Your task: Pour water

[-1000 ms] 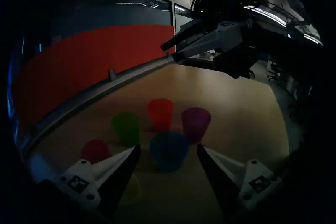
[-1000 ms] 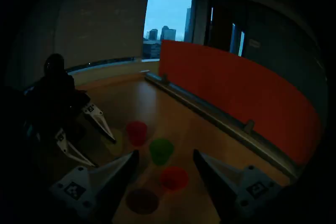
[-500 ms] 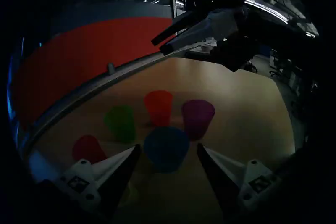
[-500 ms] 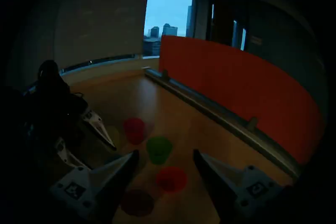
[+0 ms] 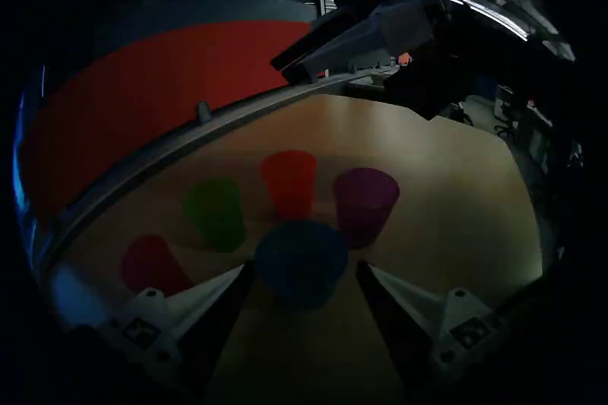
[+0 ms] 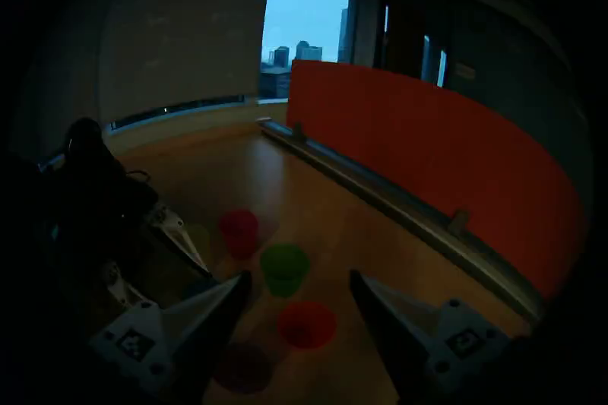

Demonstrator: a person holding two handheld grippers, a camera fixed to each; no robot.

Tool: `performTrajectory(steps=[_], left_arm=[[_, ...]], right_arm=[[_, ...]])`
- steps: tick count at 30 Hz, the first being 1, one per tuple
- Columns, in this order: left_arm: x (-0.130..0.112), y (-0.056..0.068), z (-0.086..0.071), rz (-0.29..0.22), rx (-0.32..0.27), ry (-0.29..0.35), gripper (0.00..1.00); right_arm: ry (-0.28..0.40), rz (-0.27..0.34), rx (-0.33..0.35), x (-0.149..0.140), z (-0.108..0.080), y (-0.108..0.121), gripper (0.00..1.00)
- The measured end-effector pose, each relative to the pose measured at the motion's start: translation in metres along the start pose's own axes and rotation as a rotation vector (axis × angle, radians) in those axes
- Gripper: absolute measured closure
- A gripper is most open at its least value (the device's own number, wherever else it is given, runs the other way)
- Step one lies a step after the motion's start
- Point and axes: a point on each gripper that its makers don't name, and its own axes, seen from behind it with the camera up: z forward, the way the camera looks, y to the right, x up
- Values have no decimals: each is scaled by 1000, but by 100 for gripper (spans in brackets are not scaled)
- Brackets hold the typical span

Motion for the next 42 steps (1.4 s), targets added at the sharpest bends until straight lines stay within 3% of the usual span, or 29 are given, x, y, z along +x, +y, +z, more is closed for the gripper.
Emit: performTrajectory(steps=[23, 42], left_arm=[[-5, -4, 27, 5, 22, -11, 7], [-7, -4, 24, 6, 23, -14, 9]], right_arm=[[-2, -1, -6, -6, 1, 6, 1], [-2, -3, -7, -5, 0, 6, 1]])
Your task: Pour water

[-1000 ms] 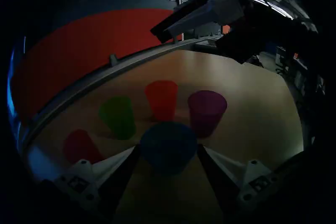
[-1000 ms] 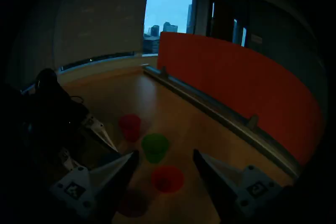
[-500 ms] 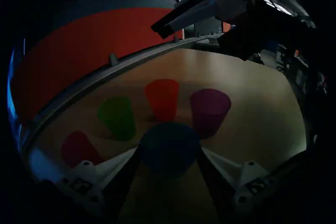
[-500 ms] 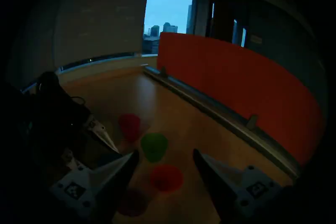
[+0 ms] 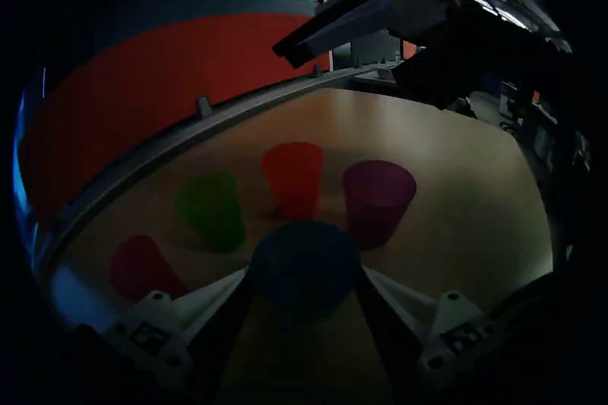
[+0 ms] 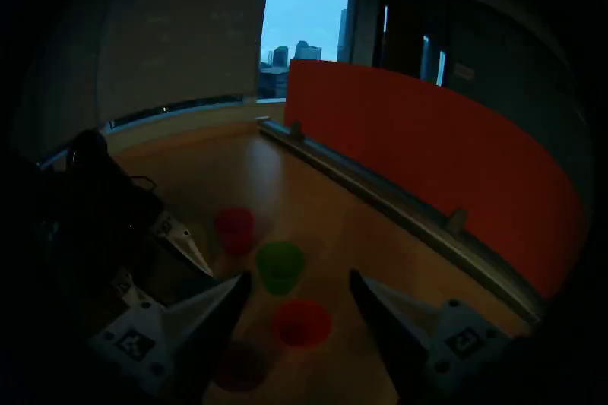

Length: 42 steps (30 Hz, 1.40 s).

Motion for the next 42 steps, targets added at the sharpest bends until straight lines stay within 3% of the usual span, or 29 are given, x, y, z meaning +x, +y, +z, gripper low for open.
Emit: performTrajectory(steps=[18, 42], left_arm=[[4, -4, -21, -18, 7, 27, 10], [25, -28, -77, -89, 85, 148, 12]], right_arm=[[-11, -9, 10, 4, 13, -2, 1], [-39, -31, 30, 4, 36, -4, 1]])
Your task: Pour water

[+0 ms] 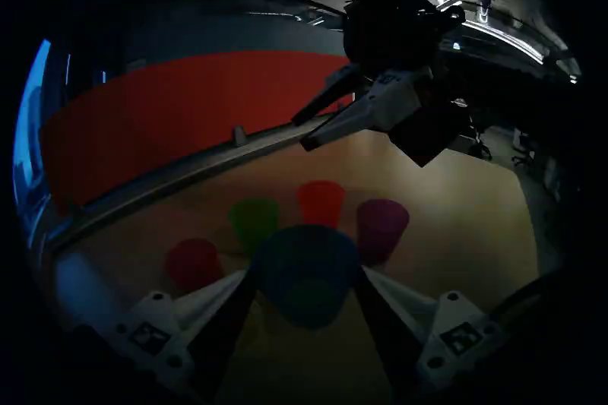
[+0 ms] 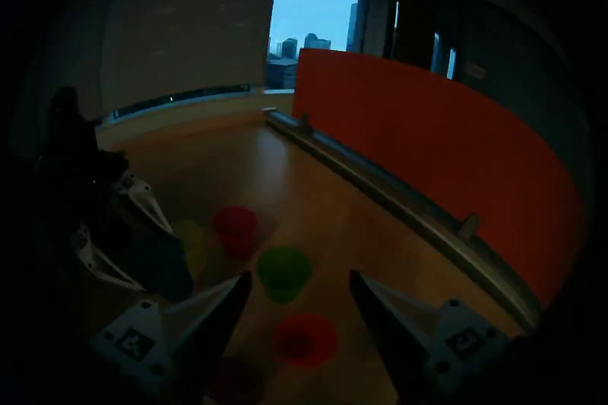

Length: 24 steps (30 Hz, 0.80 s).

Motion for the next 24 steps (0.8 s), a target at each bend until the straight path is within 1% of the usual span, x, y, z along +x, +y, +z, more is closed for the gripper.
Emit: performTrajectory(steps=[14, 24], left_arm=[[29, -19, -31, -27, 66, 106, 13], [47, -32, -55, -23, 117, 170, 14]], right_arm=[[-35, -11, 29, -2, 18, -2, 1], [-79, -36, 52, -7, 36, -6, 1]])
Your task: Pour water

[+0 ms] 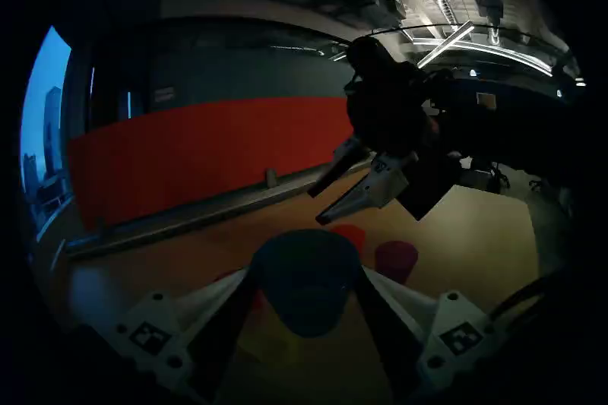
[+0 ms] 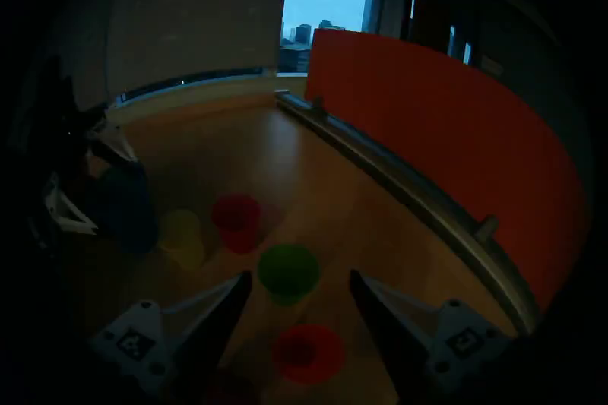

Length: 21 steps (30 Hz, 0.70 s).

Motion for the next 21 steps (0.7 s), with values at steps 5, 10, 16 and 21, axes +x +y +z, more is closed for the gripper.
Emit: performTrajectory(steps=[5, 10, 16, 21], left_arm=[[7, -5, -8, -13, 23, 30, 14], [12, -12, -17, -20, 42, 49, 14], [16, -18, -26, -26, 59, 64, 14], [18, -19, -31, -34, 64, 72, 14]], right_arm=[[-24, -6, 16, -3, 12, -2, 1], [-53, -18, 37, -6, 21, -6, 1], [-90, -32, 52, -10, 30, -10, 1], [-119, -40, 61, -13, 36, -12, 1]])
